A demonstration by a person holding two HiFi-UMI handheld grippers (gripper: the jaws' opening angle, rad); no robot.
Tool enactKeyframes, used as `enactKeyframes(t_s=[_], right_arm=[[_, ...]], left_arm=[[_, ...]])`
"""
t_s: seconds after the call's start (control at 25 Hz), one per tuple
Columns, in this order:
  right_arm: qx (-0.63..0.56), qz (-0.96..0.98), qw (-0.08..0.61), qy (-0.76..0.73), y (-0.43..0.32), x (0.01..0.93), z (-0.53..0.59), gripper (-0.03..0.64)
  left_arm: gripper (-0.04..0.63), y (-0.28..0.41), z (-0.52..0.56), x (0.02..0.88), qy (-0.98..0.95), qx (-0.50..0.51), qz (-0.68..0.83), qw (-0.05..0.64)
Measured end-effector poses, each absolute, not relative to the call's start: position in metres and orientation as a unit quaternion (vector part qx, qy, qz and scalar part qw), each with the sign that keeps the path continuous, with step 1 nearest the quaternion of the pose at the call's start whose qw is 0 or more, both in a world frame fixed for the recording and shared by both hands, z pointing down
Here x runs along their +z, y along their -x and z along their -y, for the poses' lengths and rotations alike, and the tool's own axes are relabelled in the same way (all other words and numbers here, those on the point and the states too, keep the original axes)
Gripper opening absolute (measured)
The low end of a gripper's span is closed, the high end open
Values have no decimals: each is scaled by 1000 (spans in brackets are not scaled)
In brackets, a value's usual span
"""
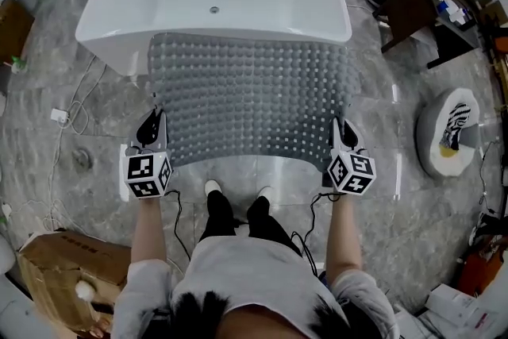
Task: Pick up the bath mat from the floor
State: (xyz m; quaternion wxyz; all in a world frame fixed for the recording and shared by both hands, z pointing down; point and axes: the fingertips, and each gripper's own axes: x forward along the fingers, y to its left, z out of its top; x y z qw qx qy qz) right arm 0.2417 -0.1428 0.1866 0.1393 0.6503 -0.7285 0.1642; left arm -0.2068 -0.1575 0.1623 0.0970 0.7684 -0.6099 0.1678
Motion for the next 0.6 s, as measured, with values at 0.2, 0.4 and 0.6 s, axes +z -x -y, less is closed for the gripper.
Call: enactKeyframes(t_s=[0.2,0.4,0.6], right_arm=[[143,733,133,-652,-242,152,138,48],[120,734,116,-658,-243,120,136,48],[95,737,103,-661,-247,89,138,48]], left_arm=[[40,204,152,131,-770,153,614,77],[40,204,150,101,-771,132,620,59],[40,204,150,72,-770,113,627,38]])
